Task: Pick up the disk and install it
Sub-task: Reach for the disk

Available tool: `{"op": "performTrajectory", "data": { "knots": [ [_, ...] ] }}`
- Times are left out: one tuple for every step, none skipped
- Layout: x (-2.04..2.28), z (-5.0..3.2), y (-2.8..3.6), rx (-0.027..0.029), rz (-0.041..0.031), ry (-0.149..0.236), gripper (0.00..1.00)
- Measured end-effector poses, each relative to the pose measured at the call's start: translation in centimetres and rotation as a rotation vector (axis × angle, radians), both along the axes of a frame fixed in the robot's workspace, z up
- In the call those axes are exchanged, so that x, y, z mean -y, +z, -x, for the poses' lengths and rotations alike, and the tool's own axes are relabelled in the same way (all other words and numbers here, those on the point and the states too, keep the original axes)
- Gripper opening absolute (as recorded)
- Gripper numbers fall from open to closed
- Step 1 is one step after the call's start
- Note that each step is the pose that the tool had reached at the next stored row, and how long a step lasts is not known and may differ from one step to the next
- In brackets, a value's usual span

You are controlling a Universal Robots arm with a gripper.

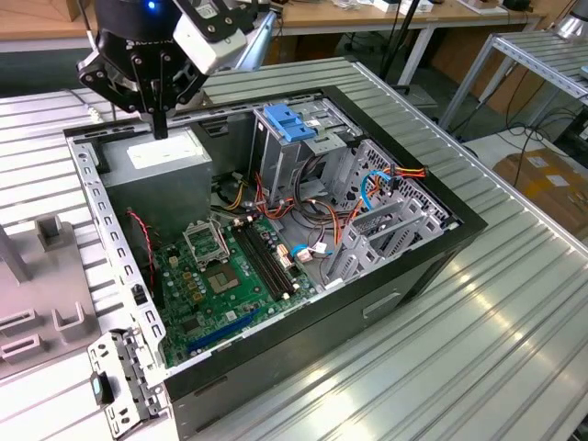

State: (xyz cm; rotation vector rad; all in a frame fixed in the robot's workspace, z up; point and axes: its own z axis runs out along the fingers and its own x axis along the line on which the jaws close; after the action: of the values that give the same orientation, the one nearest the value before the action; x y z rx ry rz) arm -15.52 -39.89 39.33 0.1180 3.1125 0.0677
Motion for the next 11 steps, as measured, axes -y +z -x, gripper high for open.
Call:
{"op": "performTrajectory", "data": {
  "knots": [
    [0.0, 0.13, 0.0, 0.0, 0.0001, 0.0, 0.11],
    [0.0, 0.32, 0.0, 0.0, 0.0001, 0.0, 0.11],
    [0.0, 0.62, 0.0, 0.0, 0.0, 0.0, 0.11],
    [0.0, 0.75, 0.0, 0.0, 0.0001, 0.0, 0.11],
    [0.0, 0.86, 0.0, 0.0, 0.0, 0.0, 0.11],
    [0.0, 0.93, 0.0, 0.0, 0.0001, 0.0, 0.11],
    [0.0, 1.08, 0.0, 0.0, 0.0, 0.0, 0.11],
    [0.0, 1.14, 0.0, 0.0, 0.0001, 0.0, 0.11],
    [0.0, 1.21, 0.0, 0.0, 0.0, 0.0, 0.11],
    [0.0, 1.3, 0.0, 0.0, 0.0, 0.0, 0.11],
    [0.0, 1.36, 0.0, 0.0, 0.0001, 0.0, 0.11]
  ]
}}
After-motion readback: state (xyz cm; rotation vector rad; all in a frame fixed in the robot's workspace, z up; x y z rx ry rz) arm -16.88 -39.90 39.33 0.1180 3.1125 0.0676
